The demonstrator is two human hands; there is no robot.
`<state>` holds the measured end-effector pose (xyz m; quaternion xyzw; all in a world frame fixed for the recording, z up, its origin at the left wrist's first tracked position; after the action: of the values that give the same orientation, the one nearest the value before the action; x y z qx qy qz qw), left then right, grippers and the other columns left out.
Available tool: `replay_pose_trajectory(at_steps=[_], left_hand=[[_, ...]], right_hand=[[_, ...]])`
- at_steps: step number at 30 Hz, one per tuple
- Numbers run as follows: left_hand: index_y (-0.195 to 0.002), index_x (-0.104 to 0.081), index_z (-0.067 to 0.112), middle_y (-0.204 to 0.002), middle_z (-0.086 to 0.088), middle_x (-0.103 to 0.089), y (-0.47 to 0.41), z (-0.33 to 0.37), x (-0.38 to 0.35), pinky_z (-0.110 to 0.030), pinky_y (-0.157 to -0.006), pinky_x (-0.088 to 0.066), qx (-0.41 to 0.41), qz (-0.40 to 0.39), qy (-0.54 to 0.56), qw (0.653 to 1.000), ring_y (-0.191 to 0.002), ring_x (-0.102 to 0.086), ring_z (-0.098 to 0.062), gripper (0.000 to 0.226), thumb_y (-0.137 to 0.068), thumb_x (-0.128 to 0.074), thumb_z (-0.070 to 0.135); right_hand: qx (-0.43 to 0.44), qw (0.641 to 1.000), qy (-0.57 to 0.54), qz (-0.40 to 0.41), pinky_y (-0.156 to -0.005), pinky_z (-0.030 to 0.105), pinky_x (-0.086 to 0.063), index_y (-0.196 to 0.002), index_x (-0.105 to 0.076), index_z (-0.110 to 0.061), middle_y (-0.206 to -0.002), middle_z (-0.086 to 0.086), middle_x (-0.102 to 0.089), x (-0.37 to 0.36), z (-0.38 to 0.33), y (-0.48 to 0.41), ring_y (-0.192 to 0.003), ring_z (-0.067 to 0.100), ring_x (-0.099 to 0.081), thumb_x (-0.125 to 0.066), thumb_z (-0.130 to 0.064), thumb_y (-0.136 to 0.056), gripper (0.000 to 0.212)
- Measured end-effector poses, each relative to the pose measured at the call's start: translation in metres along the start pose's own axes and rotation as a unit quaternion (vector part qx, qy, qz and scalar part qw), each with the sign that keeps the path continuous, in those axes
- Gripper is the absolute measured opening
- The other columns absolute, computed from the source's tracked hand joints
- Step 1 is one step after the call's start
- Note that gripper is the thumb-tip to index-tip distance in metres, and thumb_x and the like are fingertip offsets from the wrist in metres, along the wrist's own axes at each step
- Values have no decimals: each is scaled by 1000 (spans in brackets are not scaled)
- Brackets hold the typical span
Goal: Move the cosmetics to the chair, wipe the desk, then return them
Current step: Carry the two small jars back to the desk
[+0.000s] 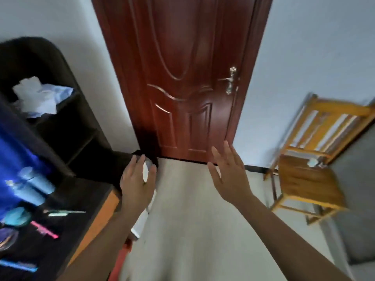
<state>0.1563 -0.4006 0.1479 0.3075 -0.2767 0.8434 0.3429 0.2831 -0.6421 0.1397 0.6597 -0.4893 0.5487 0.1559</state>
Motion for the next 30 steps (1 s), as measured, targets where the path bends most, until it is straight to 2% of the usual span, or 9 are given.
replay_pose_trajectory(at_steps=[2, 6, 10, 14, 18, 23, 26, 28, 30], left_hand=[[-146, -46, 8, -156, -16, -37, -4, 45, -44, -47, -117, -27, -41, -40, 3, 998, -144, -34, -31, 53, -100, -54, 33], [-151, -39, 17, -161, -8, -29, -8, 116, -134, -44, -118, -24, -116, -117, 4, 986, -147, -28, -26, 57, -100, -47, 42], [-150, -40, 21, -161, -4, -29, -21, 179, -224, -38, -117, -20, -158, -178, 27, 971, -147, -27, -21, 55, -100, -49, 42], [-149, -42, 19, -161, -2, -28, -43, 247, -317, -40, -120, -23, -176, -233, 72, 954, -147, -27, -19, 53, -100, -52, 38], [-151, -39, 18, -162, -1, -26, -72, 324, -396, -40, -122, -20, -182, -287, 97, 936, -149, -22, -17, 53, -101, -49, 35], [-152, -35, 23, -163, 3, -22, -99, 427, -469, -44, -122, -21, -220, -331, 100, 912, -150, -20, -17, 55, -101, -47, 41], [-152, -35, 26, -164, 4, -21, -106, 469, -499, -50, -120, -23, -229, -355, 93, 901, -150, -20, -19, 67, -92, -38, 56], [-151, -36, 26, -163, 4, -23, -109, 496, -526, -51, -120, -24, -235, -359, 88, 899, -150, -22, -20, 72, -87, -35, 60], [-150, -37, 26, -163, 3, -25, -113, 521, -557, -50, -120, -25, -244, -357, 78, 898, -149, -25, -21, 68, -91, -41, 57]], right_hand=[[-51, 999, 7, 11, -123, 47, -21, -154, -37, -22, -165, 14, -21, 24, 56, 10, -154, 33, -14, -25, -50, -106, 57], [-151, 987, -8, 62, -120, 50, -25, -152, -42, -19, -163, 17, -25, 54, 147, 31, -152, 37, -19, -38, -42, -104, 53], [-235, 970, -4, 57, -123, 50, -20, -157, -31, -24, -167, 10, -16, 70, 230, 41, -155, 30, -8, -27, -48, -103, 59], [-274, 960, 19, 58, -123, 51, -17, -157, -29, -23, -167, 9, -15, 87, 322, 30, -155, 31, -8, -32, -45, -106, 56], [-322, 944, 53, 39, -124, 48, -14, -158, -21, -30, -168, 4, -12, 117, 410, -5, -155, 26, -5, -21, -55, -101, 62], [-378, 920, 86, 56, -118, 41, -4, -157, -6, -40, -169, 0, -3, 156, 505, -46, -155, 24, -1, -13, -63, -100, 62], [-399, 911, 73, 73, -118, 41, -3, -155, 3, -47, -169, -3, 2, 167, 542, -52, -155, 21, 4, -16, -65, -102, 59], [-403, 908, 79, 84, -117, 42, -3, -153, 5, -50, -169, -3, 1, 174, 572, -59, -154, 21, 4, -19, -65, -103, 57], [-408, 906, 75, 89, -116, 43, -2, -152, 3, -50, -168, -4, 1, 181, 606, -66, -154, 20, 5, -19, -66, -102, 56]])
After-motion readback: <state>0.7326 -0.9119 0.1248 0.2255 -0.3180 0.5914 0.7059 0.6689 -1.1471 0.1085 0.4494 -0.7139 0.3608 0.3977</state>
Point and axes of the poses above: each hand's wrist, its own y-axis away from the middle knuckle, its own x-axis out of the back of the hand, z = x × y, the point moved 3 cm from there along -y, towards the middle knuckle
